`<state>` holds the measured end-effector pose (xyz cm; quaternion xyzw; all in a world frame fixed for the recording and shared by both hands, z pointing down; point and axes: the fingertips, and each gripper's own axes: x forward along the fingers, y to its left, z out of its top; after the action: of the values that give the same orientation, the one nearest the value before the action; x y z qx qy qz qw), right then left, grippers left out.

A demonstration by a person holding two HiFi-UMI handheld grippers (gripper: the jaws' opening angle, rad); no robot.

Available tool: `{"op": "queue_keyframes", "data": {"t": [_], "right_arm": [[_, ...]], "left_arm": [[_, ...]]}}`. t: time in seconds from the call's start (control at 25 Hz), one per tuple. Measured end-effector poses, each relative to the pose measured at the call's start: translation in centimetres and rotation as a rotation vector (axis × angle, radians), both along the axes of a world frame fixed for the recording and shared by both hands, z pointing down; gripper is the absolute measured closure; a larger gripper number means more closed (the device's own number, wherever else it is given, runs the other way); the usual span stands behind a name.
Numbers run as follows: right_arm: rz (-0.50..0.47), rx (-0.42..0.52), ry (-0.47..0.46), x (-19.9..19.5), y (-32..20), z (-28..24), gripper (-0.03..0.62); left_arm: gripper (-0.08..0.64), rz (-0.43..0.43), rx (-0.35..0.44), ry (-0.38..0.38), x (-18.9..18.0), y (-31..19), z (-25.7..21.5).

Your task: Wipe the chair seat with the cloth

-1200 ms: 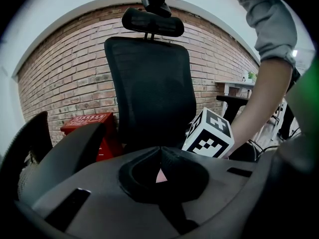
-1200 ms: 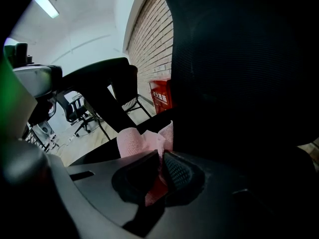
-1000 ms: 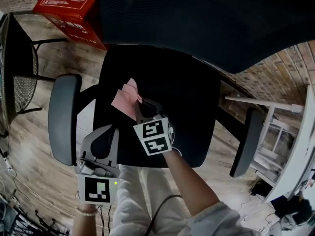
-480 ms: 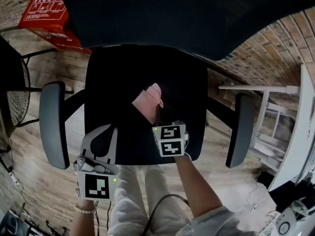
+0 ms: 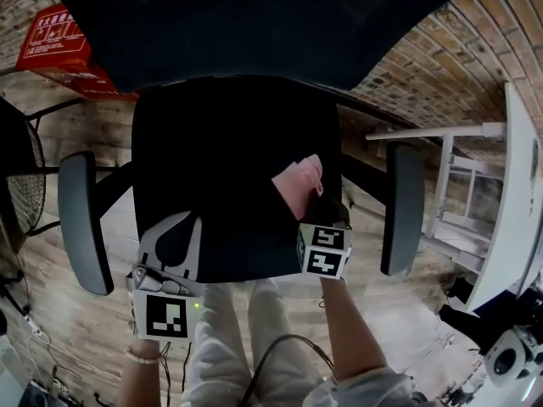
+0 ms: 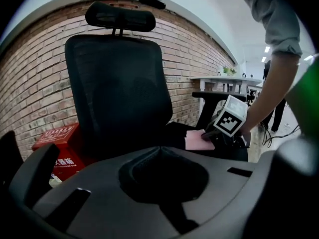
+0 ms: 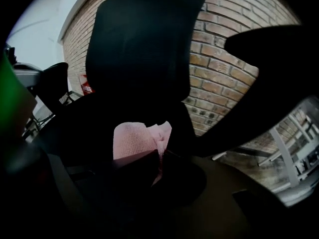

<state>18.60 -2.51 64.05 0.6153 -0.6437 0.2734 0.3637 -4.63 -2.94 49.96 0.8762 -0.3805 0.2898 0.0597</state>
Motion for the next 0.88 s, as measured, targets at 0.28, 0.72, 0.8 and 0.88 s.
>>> {"op": "queue_keyframes", "data": {"t": [0.28, 0.72, 0.8, 0.88], "right_arm": [[0.086, -0.023, 0.041, 4.1, 2.7, -0.7, 0.543], [0.115, -0.034, -0.055, 1.7, 3.1, 0.1, 0.543], [0.080, -0.042, -0.068, 0.4, 3.4, 0.4, 0.543], [0.037, -0.051, -0.082, -1.2, 3.8, 0.6, 0.543]], "left_arm": [[0.541, 0.028, 0.006, 0.002, 0.9, 0.1, -0.5], [0.541, 0.000, 0.011, 0.008, -0.3, 0.8, -0.4], [0.541, -0.013, 0.007, 0.004, -0.7, 1.2, -0.2], [0.541, -0.030, -0.002, 0.006, -1.2, 1.8, -0.1]]}}
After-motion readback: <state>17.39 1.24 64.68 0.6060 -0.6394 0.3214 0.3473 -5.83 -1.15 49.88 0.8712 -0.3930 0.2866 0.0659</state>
